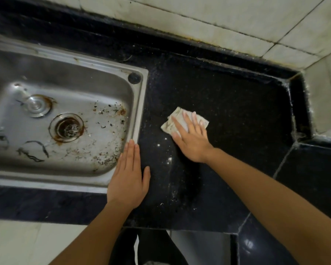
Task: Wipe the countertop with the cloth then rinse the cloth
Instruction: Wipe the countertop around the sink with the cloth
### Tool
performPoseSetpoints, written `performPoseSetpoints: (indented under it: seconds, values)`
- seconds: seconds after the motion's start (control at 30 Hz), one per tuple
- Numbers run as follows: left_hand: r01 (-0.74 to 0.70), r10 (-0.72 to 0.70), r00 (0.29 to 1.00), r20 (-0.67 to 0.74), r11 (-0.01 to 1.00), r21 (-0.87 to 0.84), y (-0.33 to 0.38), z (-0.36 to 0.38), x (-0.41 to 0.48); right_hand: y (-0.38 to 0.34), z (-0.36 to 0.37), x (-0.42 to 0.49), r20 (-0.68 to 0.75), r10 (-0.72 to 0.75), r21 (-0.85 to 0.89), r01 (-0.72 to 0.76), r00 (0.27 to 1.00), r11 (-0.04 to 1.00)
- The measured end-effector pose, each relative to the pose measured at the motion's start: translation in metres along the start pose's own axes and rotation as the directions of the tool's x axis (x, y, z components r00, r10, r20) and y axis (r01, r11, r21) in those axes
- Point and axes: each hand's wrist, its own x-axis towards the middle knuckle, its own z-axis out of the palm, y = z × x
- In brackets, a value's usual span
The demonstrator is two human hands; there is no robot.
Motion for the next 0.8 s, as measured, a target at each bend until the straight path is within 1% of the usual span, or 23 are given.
performPoseSetpoints:
  seconds: [0.07,0.13,0.23,0.33,0.4,0.47,0.6,0.73,0.8]
  values:
    - [-0.005,0.005,1.0,-0.001,1.0,0.008,0.0,0.0,0.0,-0.005,0.015,-0.024,0.019,-0.075,-0.077,0.076,0.997,0.994]
    - [-0.008,0.008,1.0,-0.009,1.0,0.016,0.0,-0.001,-0.001,-0.009,0.028,-0.049,0.077,-0.159,-0.149,0.169,0.984,0.974]
    - [-0.006,0.006,1.0,-0.015,1.0,0.025,0.0,-0.001,-0.001,-0.011,0.044,-0.082,0.154,-0.269,-0.205,0.297,0.951,0.933]
    - [-0.007,0.007,1.0,-0.024,1.0,0.027,0.0,-0.001,-0.001,-0.004,0.044,-0.088,0.201,-0.316,-0.238,0.359,0.927,0.903]
    - [-0.008,0.009,1.0,-0.026,1.0,0.023,0.0,0.0,-0.001,0.0,0.035,-0.079,0.22,-0.323,-0.258,0.374,0.921,0.891]
    - [-0.009,0.01,1.0,-0.027,1.0,0.021,-0.001,0.0,-0.001,0.002,0.026,-0.062,0.194,-0.292,-0.259,0.336,0.937,0.906]
    - [-0.004,0.004,1.0,-0.021,1.0,0.006,-0.001,0.001,0.0,0.002,0.003,-0.012,0.061,-0.176,-0.179,0.184,0.983,0.966]
    - [-0.003,0.004,1.0,-0.028,1.0,0.011,-0.002,0.001,0.0,-0.006,-0.023,0.042,-0.015,-0.063,-0.07,0.061,0.998,0.996]
    - [-0.005,0.005,0.999,-0.032,1.0,0.011,-0.002,0.002,0.0,-0.013,-0.032,0.068,-0.031,0.01,-0.026,-0.011,0.999,1.0]
